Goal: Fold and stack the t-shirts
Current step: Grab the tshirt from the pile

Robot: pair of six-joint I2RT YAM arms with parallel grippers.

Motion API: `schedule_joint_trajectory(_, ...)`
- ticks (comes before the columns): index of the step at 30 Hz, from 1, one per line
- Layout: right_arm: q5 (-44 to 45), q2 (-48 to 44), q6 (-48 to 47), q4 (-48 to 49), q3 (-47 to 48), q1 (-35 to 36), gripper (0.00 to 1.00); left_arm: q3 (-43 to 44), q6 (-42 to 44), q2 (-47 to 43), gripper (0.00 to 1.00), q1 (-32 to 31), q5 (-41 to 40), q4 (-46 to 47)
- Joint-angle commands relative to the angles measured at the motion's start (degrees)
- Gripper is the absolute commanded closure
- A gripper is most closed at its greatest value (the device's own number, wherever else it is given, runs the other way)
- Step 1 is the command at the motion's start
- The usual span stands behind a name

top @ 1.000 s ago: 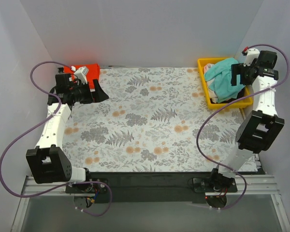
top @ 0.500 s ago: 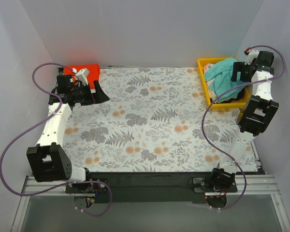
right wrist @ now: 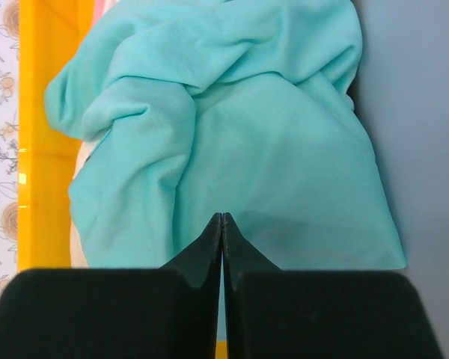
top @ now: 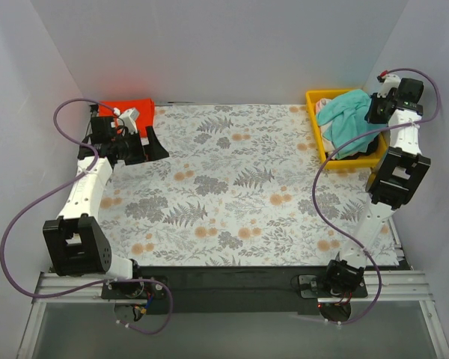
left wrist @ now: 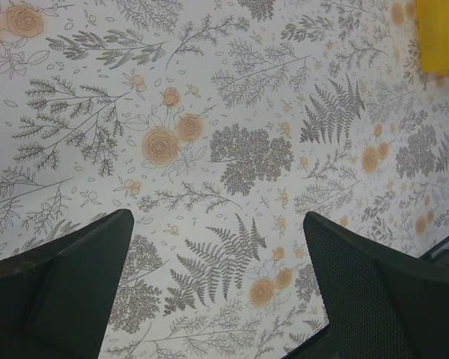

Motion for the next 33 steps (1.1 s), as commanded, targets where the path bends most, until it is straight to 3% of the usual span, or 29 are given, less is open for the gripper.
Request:
schedule_joint_trajectory(1, -4.1, -6.7, 1.8, 1.9, -0.5, -0.3, 0.99, 0.8, 0.6, -0.6, 0.02, 0.1, -0.2, -0.4)
schedule_joint_trajectory(6, -9.8, -13.5, 3.6, 2.1, -3.3, -0.2, 0.99, 0.8, 0.6, -1.1, 0.02, 0.1, -0.2, -0.5)
schedule_joint_trajectory(10, -1.4, -15.3, 4.0, 3.5, -4.2, -0.1, 0.96, 1.0, 0.1, -1.4, 0.02, 0.1, 0.6, -0.3)
schedule_joint_trajectory(12, 5.1, -14.2, 3.2, 3.1, -4.1, 0.0, 0.67, 1.0, 0.2, -1.5, 0.02, 0.0, 0.6, -0.3)
schedule_joint_trajectory(13, 6.2, -12.8, 2.9, 2.6, -3.8, 0.1, 0.22, 1.1, 0.1, -1.5, 0.02, 0.0, 0.4, -0.3)
schedule_joint_trajectory(14, 7.0, -12.2, 2.5, 1.3, -3.6, 0.1, 0.02, 1.1, 0.2, -1.7, 0.02, 0.1, 0.3, -0.3)
schedule_joint_trajectory(33, 9.8, 2.6, 0.7, -0.6, 2.1, 0.1, 0.02, 4.0, -0.8, 0.8, 0.02, 0.0, 1.2, -1.4)
